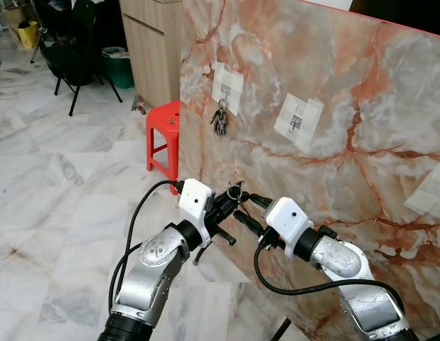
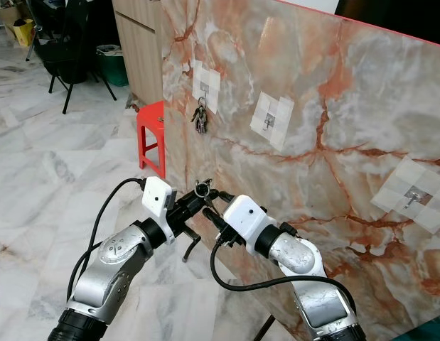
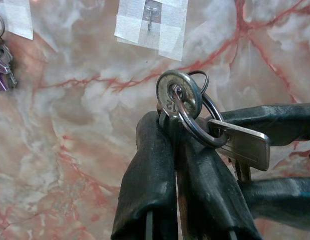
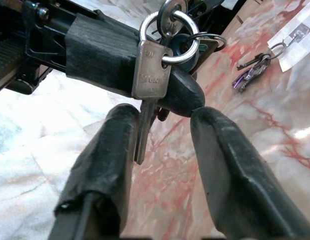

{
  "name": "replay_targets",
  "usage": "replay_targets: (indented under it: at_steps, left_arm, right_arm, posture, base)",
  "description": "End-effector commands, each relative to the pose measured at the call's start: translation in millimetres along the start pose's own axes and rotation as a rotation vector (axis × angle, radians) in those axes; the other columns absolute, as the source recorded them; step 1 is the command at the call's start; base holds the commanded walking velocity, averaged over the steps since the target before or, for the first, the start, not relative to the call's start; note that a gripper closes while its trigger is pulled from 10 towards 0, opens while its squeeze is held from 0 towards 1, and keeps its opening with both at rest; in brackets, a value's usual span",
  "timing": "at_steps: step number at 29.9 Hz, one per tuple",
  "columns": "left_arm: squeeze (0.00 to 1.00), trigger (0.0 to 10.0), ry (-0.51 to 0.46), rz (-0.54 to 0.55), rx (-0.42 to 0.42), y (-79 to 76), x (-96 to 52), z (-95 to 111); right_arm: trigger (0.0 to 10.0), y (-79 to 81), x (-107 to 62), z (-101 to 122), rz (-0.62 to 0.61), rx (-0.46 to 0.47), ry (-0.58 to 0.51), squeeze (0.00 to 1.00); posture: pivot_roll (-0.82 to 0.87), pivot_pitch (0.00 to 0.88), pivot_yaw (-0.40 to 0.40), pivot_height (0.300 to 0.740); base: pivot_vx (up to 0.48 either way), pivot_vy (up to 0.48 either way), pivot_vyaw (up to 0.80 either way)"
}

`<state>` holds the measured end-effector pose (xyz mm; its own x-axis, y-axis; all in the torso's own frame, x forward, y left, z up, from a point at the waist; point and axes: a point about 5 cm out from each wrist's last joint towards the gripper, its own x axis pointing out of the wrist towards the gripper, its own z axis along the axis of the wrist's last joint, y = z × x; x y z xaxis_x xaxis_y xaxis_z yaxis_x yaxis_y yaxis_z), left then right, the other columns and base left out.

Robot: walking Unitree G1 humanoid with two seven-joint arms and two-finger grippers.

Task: Hang keys on a hook

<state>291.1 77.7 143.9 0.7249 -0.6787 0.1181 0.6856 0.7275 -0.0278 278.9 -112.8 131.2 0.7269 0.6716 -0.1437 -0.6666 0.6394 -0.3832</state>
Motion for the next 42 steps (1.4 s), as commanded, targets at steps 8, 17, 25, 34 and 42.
replay_targets:
  at_steps: [8,17,25,34,42]
  left_arm:
    - [0.0,10.0,-0.019,-0.028,0.009,-4.3,4.3,4]
    - [0.0,10.0,-0.01,-0.03,0.015,-4.8,4.2,2]
    - [0.0,10.0,-0.006,-0.035,0.019,-5.0,4.2,2]
    - [0.0,10.0,0.022,-0.041,0.047,-5.3,3.3,-2]
    - [1.0,10.0,0.05,-0.024,0.076,-2.9,4.1,-6]
  right_arm:
    - [0.0,-4.0,0.6,-2,-0.013,-0.018,0.013,0.0]
    - [0.0,-5.3,1.4,-2,-0.023,-0.026,0.02,0.0]
    - [0.0,-9.5,0.7,-6,-0.047,-0.048,0.049,0.0]
    - [0.0,-18.3,-0.2,-9,-0.07,-0.104,0.089,0.0]
    - [0.0,-24.3,-2.1,-17,-0.073,-0.216,0.157,0.0]
  posture:
    - [0.08,0.0,-0.091,0.74]
    - [0.08,0.0,-0.092,0.74]
    - [0.08,0.0,-0.09,0.74]
    - [0.08,0.0,-0.091,0.74]
    - [0.08,0.0,-0.091,0.74]
  base:
    - [0.0,0.0,0.0]
    - [0.0,0.0,0.0]
    - [0.0,0.0,0.0]
    - [0.0,0.0,0.0]
    - [0.0,0.0,0.0]
